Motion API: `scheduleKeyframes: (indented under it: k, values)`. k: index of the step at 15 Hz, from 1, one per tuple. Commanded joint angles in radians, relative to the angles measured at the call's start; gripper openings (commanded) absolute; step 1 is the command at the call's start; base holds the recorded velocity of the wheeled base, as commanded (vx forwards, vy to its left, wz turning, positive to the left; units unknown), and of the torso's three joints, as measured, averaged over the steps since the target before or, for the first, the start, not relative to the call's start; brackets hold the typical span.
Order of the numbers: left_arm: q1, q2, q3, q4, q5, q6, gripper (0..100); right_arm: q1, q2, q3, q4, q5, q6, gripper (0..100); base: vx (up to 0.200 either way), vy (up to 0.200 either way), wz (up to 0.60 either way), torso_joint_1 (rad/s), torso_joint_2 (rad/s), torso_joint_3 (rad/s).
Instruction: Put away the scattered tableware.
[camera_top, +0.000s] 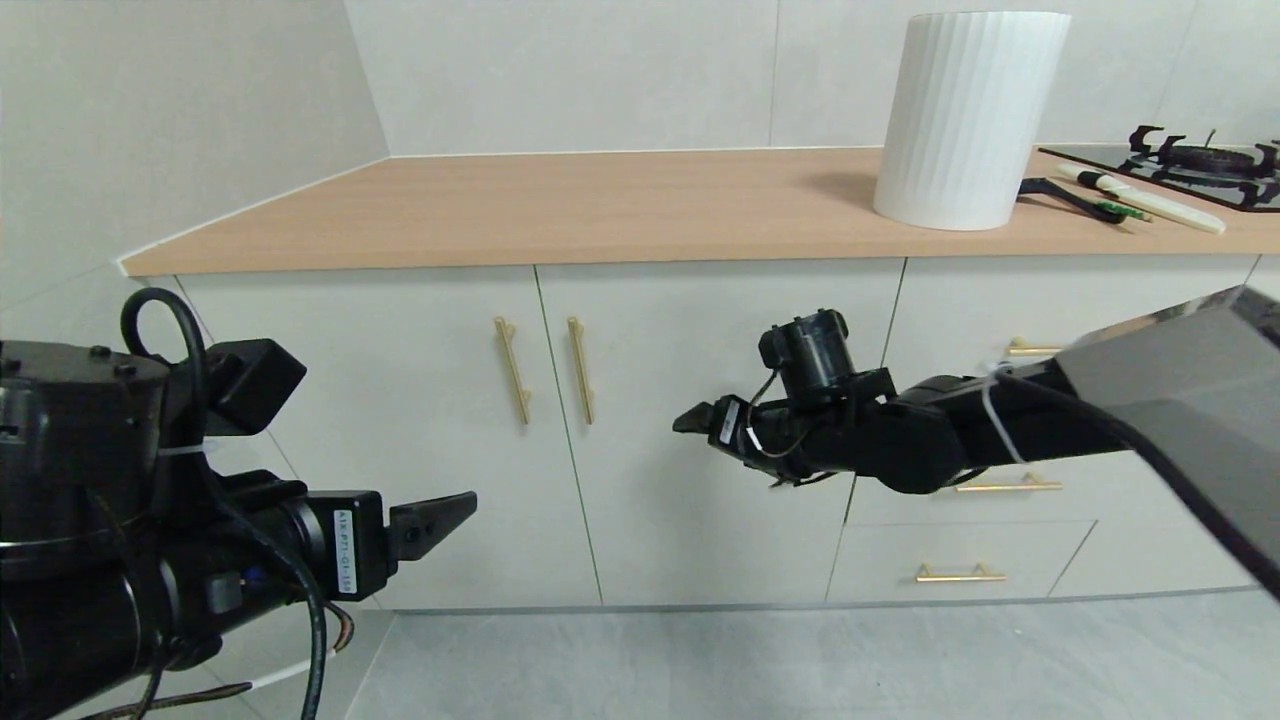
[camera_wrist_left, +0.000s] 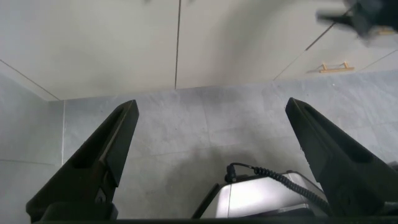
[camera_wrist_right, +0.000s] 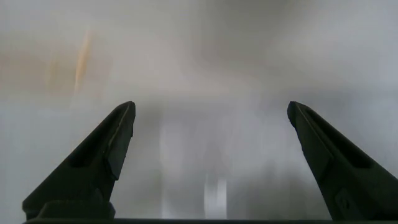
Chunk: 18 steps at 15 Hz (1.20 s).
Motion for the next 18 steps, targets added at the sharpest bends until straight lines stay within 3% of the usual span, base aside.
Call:
scheduleKeyframes:
  k: [1,6,8,10,11,14,16,18]
  values:
    - [0.0,-0.002,-0.001,0.0,0.0,-0.001,100,0.01,-0.223,0.245,-0.112,0.148,-0.135,100,0.0,0.0,0.0,0.0,0.0,0.0]
    - [0.002,-0.057,-0.004,0.001,-0.003,0.006,100,0.01,-0.436,0.394,-0.145,0.048,-0.214,100,0.0,0.0,0.0,0.0,0.0,0.0]
    - [0.014,-0.103,-0.005,0.0,-0.003,0.018,100,0.008,-0.573,0.471,-0.147,-0.047,-0.253,100,0.0,0.0,0.0,0.0,0.0,0.0]
    - [0.018,-0.177,0.003,0.001,-0.003,0.039,100,0.004,-0.751,0.579,-0.147,-0.17,-0.293,100,0.0,0.0,0.0,0.0,0.0,0.0]
    - [0.048,-0.212,0.012,0.003,-0.005,0.041,100,0.004,-0.858,0.647,-0.147,-0.21,-0.305,100,0.0,0.0,0.0,0.0,0.0,0.0]
    - [0.067,-0.381,0.064,0.009,-0.011,0.044,100,-0.009,-1.152,0.822,-0.144,-0.271,-0.395,100,0.0,0.0,0.0,0.0,0.0,0.0]
    - [0.095,-0.571,0.121,0.044,-0.011,0.087,100,-0.101,-1.421,0.955,-0.133,-0.282,-0.509,100,0.0,0.0,0.0,0.0,0.0,0.0]
    - [0.16,-0.716,0.162,0.103,-0.012,0.173,100,-0.266,-1.593,1.037,-0.086,-0.28,-0.604,100,0.0,0.0,0.0,0.0,0.0,0.0]
